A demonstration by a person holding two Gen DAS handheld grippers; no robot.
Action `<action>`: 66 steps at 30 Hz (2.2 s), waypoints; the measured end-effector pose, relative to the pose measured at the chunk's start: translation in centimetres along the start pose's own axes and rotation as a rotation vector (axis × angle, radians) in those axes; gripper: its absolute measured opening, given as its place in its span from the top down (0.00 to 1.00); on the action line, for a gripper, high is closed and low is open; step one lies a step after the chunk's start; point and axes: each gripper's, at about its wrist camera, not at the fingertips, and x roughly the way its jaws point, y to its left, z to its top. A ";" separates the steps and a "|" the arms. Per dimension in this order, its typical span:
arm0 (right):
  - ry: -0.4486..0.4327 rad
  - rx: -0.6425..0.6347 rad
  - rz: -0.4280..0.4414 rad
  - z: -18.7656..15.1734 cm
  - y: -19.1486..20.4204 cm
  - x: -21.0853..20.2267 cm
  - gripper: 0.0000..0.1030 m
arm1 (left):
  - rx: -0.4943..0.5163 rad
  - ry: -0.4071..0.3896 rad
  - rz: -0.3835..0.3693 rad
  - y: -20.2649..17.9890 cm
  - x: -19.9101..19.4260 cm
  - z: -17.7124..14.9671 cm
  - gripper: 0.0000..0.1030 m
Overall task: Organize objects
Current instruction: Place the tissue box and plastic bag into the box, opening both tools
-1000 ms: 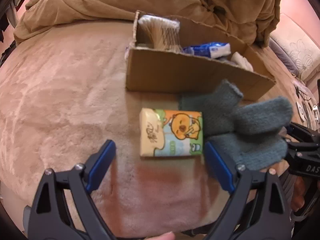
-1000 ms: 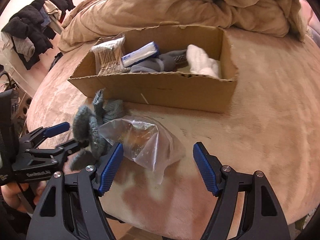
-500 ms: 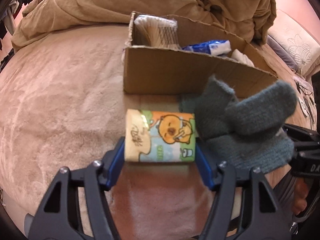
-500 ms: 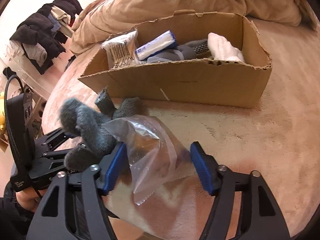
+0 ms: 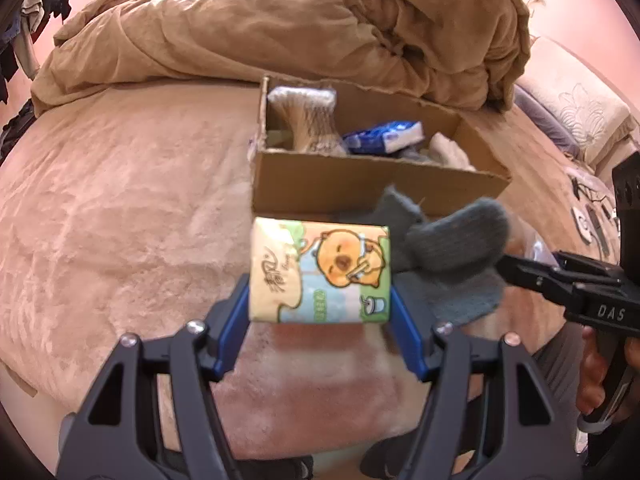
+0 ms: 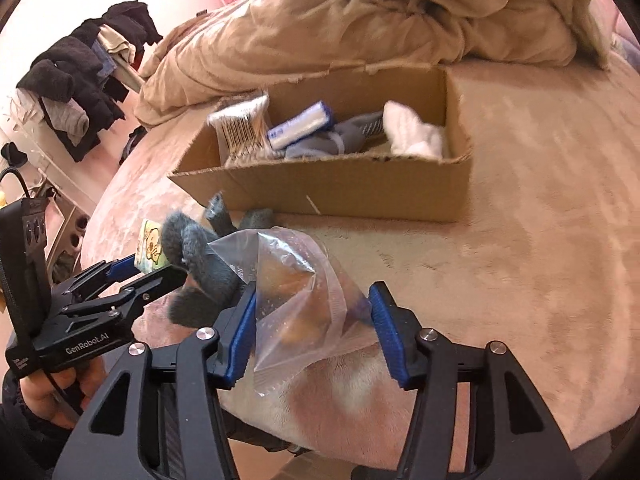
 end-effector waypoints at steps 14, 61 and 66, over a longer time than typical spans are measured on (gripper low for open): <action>-0.112 -0.004 -0.019 0.9 1.1 -6.3 0.44 | 0.007 -0.087 -0.040 -2.0 -6.7 2.2 0.37; -0.206 -0.006 -0.032 10.4 0.4 -2.7 0.44 | 0.004 -0.110 -0.047 -1.6 0.7 11.4 0.37; -0.172 0.016 -0.033 10.2 -0.7 0.0 0.44 | -0.005 -0.067 -0.038 -1.1 3.4 10.8 0.37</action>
